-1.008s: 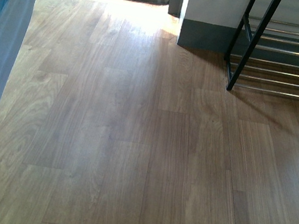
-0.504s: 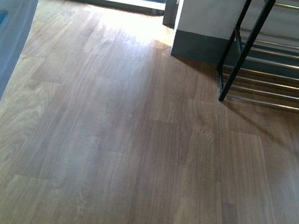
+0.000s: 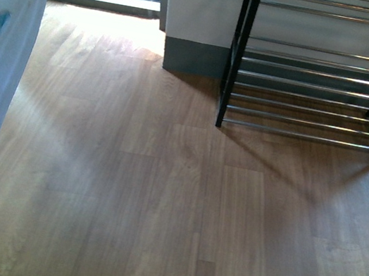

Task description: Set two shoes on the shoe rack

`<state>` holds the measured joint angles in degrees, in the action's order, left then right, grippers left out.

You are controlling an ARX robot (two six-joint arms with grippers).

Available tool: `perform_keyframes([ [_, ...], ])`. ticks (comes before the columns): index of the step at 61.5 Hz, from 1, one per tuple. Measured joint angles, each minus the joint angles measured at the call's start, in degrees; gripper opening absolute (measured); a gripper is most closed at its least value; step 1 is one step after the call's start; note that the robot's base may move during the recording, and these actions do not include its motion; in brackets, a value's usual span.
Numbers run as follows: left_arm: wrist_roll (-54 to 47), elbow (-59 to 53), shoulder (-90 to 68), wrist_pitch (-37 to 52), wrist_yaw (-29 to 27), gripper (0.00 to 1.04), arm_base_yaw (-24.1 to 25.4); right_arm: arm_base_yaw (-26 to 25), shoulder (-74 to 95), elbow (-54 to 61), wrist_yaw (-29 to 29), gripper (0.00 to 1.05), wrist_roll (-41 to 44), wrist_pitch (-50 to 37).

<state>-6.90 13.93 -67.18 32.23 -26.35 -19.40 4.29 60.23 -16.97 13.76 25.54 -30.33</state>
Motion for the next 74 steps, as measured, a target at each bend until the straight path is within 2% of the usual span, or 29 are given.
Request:
perform_keyframes([
  [74, 0.0, 0.0, -0.1, 0.0, 0.2, 0.02, -0.1, -0.2, 0.1, 0.1, 0.0, 0.01, 0.0, 0.0],
])
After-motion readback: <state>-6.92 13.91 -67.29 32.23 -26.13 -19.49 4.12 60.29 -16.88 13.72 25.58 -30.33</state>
